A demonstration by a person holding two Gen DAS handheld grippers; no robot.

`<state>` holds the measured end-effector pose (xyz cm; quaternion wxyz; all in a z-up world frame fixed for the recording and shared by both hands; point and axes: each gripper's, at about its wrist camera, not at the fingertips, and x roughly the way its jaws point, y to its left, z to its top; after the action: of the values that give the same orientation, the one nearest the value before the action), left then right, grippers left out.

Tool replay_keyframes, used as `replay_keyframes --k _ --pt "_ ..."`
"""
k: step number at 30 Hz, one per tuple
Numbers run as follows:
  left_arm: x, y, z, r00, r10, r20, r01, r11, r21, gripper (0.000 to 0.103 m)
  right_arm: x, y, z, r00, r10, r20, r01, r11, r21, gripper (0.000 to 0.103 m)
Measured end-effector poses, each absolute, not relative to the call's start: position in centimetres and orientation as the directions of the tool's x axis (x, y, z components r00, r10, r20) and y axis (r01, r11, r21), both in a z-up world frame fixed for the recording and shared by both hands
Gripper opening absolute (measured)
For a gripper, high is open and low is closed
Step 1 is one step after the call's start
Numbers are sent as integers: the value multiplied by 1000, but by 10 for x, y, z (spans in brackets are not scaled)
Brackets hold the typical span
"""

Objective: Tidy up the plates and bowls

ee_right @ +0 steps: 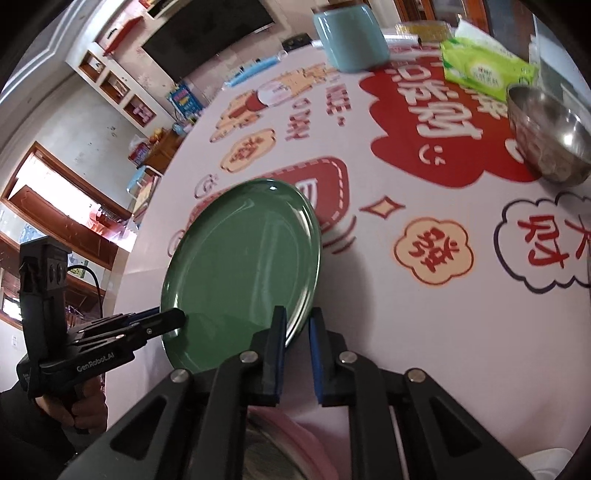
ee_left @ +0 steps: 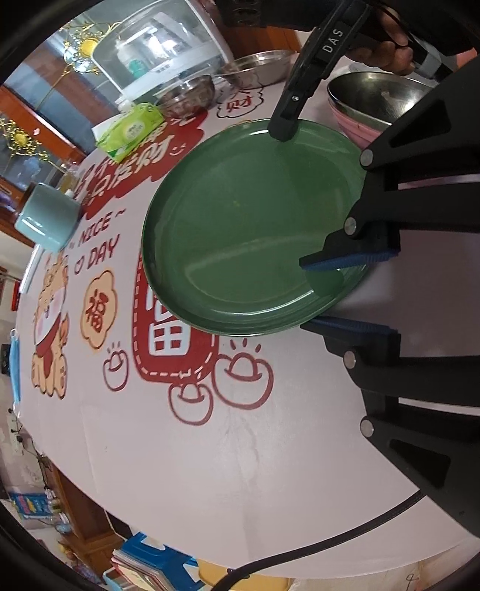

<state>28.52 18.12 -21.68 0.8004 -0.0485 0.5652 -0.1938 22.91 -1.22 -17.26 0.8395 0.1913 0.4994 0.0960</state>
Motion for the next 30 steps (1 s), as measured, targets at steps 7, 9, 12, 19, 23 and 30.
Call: replay_keyframes --k 7,9,12,19,23,30 --pt "279 192 -199 337 -373 -864 226 923 -311 23 224 -7 -158 545 360 -758 6 902 432 12" --pt "276 193 -194 349 -375 -859 228 923 -311 23 220 -5 -151 561 356 -747 -1 903 429 12" --pt "273 197 -185 363 -379 -851 232 922 -311 23 215 -2 -143 577 358 -734 -11 902 431 12" --pt "259 206 -160 411 -390 -824 243 918 -313 23 205 4 -125 611 358 -706 -32 902 430 12" --pt "249 207 -146 431 -393 -813 259 916 -306 23 196 5 -114 628 354 -693 -36 903 429 12" --pt "232 206 -124 455 -411 -790 291 907 -304 23 176 2 -98 662 338 -669 -23 901 433 12"
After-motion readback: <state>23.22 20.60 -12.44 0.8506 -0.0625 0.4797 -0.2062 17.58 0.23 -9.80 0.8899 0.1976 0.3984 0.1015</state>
